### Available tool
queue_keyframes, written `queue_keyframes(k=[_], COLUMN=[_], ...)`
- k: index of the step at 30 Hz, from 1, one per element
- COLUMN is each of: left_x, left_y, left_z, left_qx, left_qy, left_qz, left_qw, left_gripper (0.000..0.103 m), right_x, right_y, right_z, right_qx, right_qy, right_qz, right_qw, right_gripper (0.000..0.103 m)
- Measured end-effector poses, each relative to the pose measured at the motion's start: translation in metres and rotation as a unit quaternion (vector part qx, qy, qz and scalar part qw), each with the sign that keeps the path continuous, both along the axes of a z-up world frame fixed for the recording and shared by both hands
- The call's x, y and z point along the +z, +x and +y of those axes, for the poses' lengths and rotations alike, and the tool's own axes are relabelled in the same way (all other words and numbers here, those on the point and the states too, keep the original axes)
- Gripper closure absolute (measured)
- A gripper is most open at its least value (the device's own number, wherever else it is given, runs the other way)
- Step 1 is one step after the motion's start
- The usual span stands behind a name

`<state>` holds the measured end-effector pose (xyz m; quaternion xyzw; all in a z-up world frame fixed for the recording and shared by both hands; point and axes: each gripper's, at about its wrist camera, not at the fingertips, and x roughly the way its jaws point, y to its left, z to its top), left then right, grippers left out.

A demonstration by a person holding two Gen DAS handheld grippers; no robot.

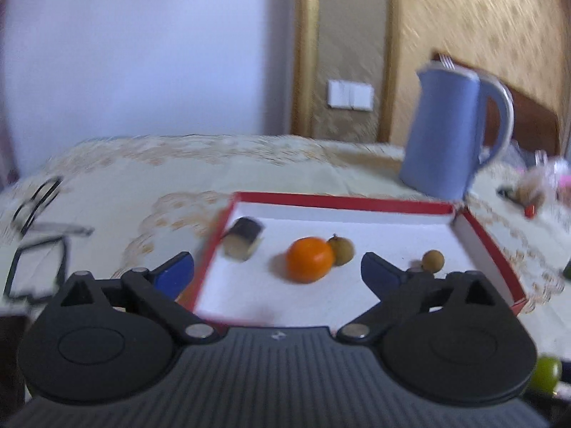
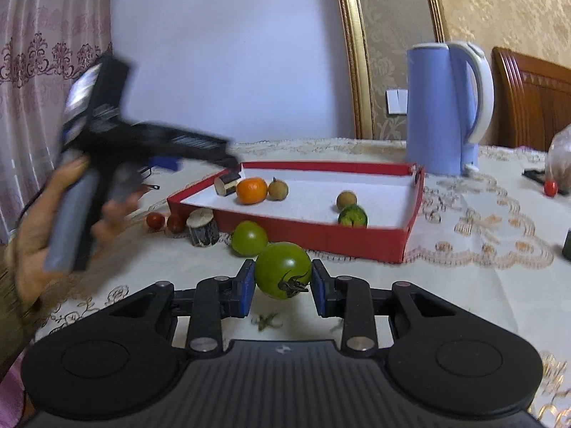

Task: Organize fruits
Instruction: 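Release the yellow-brown fruit into the tray with the left tool while the right tool holds the green tomato, then lower the green tomato into the tray and open the right tool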

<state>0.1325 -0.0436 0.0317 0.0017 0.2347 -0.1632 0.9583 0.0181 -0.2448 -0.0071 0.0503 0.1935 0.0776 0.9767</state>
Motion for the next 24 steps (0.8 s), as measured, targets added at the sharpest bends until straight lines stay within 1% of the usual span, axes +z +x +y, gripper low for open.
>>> queue_keyframes(k=[2, 4, 8, 10, 11, 12, 14, 17, 21, 24], left_x=[-0.006, -0.015, -0.03, -0.027, -0.026, -0.026, -0.027, -0.028, -0.03, -0.031], left_y=[-0.011, -0.018, -0.026, -0.032, -0.035, -0.036, -0.034, -0.034, -0.033, -0.031], left_z=[0.018, 0.031, 0.042, 0.046, 0.047, 0.045, 0.04, 0.035, 0.032, 0.028], left_qx=[0.018, 0.042, 0.064, 0.077, 0.085, 0.09, 0.09, 0.096, 0.108, 0.106], left_qy=[-0.034, -0.054, -0.06, -0.063, -0.058, -0.048, -0.033, -0.013, 0.0, 0.01], left_qz=[0.002, 0.007, 0.016, -0.006, -0.019, -0.023, -0.02, -0.023, -0.023, -0.02], left_qw=[0.9993, 0.9976, 0.996, 0.995, 0.9945, 0.9945, 0.9952, 0.9951, 0.9939, 0.9941], left_gripper=[0.0, 0.0, 0.0, 0.0, 0.0, 0.0, 0.0, 0.0, 0.0, 0.0], right_x=[0.007, 0.015, 0.028, 0.033, 0.034, 0.034, 0.032, 0.025, 0.013, 0.006], right_y=[0.005, 0.013, 0.044, 0.062, 0.073, 0.082, 0.106, 0.134, 0.167, 0.182], right_z=[0.002, 0.002, -0.005, -0.01, -0.012, -0.014, -0.02, -0.03, -0.044, -0.055], right_qx=[-0.001, -0.004, -0.017, -0.027, -0.034, -0.042, -0.064, -0.086, -0.125, -0.135], right_qy=[-0.014, -0.031, -0.045, -0.052, -0.061, -0.068, -0.079, -0.076, -0.092, -0.084], right_qz=[-0.006, -0.011, -0.007, -0.003, -0.001, 0.002, 0.011, 0.031, 0.052, 0.067], right_qw=[1.0, 0.999, 0.999, 0.998, 0.998, 0.997, 0.995, 0.993, 0.986, 0.985], right_gripper=[0.071, 0.071, 0.071, 0.071, 0.071, 0.071, 0.071, 0.071, 0.071, 0.07])
